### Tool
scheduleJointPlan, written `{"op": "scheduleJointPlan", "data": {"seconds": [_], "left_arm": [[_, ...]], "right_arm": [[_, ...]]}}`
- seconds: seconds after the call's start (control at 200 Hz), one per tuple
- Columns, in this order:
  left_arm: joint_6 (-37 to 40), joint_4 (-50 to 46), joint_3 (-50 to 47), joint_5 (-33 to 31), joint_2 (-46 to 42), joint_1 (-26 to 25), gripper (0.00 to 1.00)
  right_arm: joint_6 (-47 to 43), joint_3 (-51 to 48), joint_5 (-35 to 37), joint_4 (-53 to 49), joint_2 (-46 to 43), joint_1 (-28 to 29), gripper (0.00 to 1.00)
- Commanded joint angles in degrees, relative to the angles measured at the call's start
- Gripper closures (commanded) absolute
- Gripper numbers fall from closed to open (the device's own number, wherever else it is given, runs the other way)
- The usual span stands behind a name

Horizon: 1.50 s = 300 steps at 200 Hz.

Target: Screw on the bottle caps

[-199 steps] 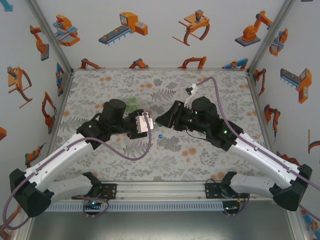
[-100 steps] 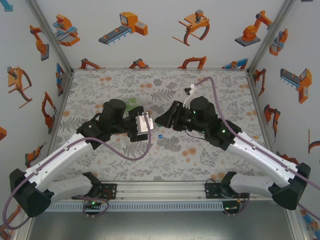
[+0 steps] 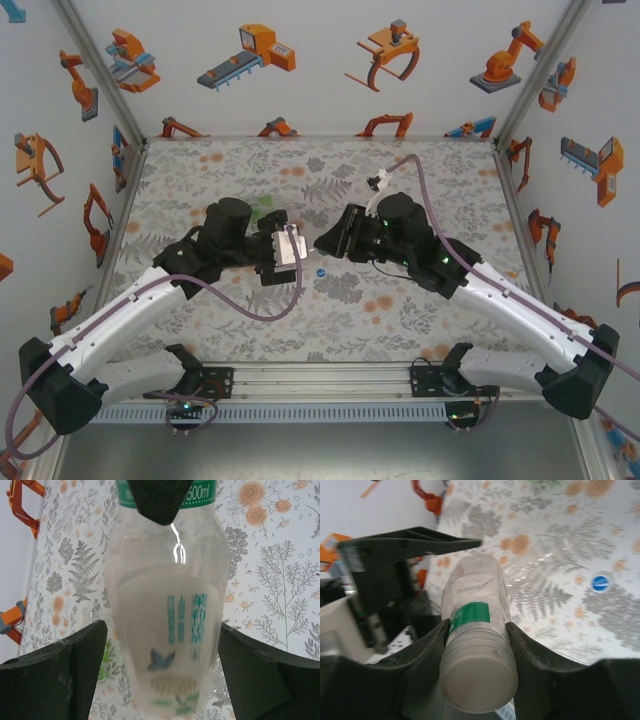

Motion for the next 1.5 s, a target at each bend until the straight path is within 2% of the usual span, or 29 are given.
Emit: {"op": "scheduleJointPlan", "data": {"seconds": [0.0, 0.31, 0.526, 0.916, 1.287, 1.497], "left_arm": [[0.0, 0.6, 1.4, 1.3, -0.6, -0.3, 0.19], [0.0, 0.4, 1.4, 1.3, -0.2, -0.4, 0.19], [-0.1, 0.4, 1.4, 1.1, -0.1, -0.4, 0.19], [-0.1, 0.2, 1.5, 0.4, 0.5, -0.5, 0.18], [0.0, 0.2, 1.5, -0.1, 0.6, -0.6, 0.17], [-0.1, 0.2, 1.6, 0.0, 0.8, -0.6, 0.16]], "right_arm": [[-7.6, 3.4, 2.7, -8.7, 1.8, -2.5, 0.65], [-24.4, 14.6, 5.9, -27.5, 9.8, -11.2, 0.64], [-31.7, 22.0, 5.7, -32.8, 17.9, -17.5, 0.64], [-36.7, 37.4, 8.8, -34.5, 36.6, -26.8, 0.66], [-39.3, 52.9, 11.2, -40.1, 50.8, -30.2, 0.66], [-39.5, 55.4, 10.8, -41.2, 54.4, -31.1, 0.65]]}}
